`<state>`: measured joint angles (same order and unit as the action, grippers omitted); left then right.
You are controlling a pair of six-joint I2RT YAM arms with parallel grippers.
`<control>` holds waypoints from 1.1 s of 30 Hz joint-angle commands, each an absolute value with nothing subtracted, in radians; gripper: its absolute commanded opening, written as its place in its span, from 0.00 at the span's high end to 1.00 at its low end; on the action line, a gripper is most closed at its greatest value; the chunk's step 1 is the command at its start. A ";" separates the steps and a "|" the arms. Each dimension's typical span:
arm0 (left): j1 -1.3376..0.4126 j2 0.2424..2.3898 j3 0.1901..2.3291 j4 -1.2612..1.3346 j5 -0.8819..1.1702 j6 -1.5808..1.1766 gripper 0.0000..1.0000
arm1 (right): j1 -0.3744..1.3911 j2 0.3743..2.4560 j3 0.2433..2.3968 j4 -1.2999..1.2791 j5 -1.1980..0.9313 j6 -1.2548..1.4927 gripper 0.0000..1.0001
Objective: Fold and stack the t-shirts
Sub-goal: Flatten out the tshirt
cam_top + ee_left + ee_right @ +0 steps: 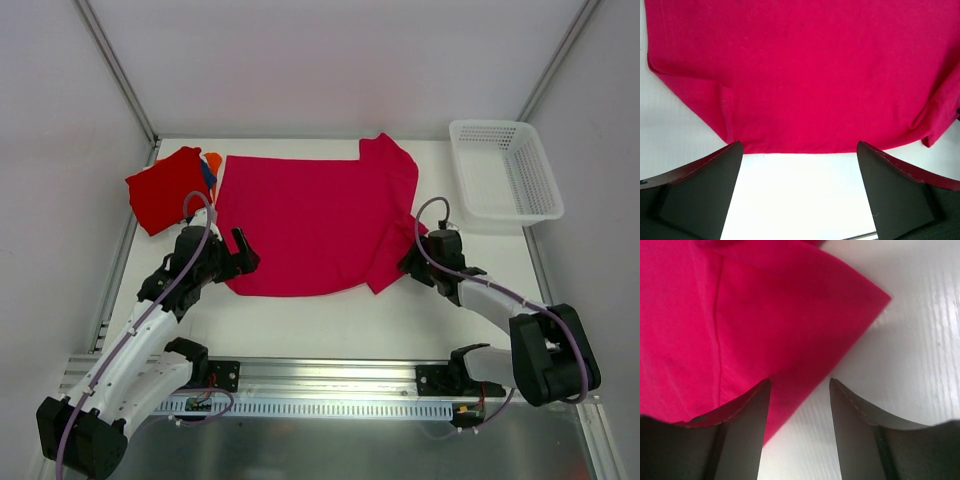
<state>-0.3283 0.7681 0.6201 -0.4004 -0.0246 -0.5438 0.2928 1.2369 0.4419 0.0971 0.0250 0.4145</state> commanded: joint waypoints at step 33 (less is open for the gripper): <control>-0.347 0.813 0.588 -0.354 -0.072 -0.565 0.01 | 0.331 0.925 0.595 -0.383 0.066 0.382 1.00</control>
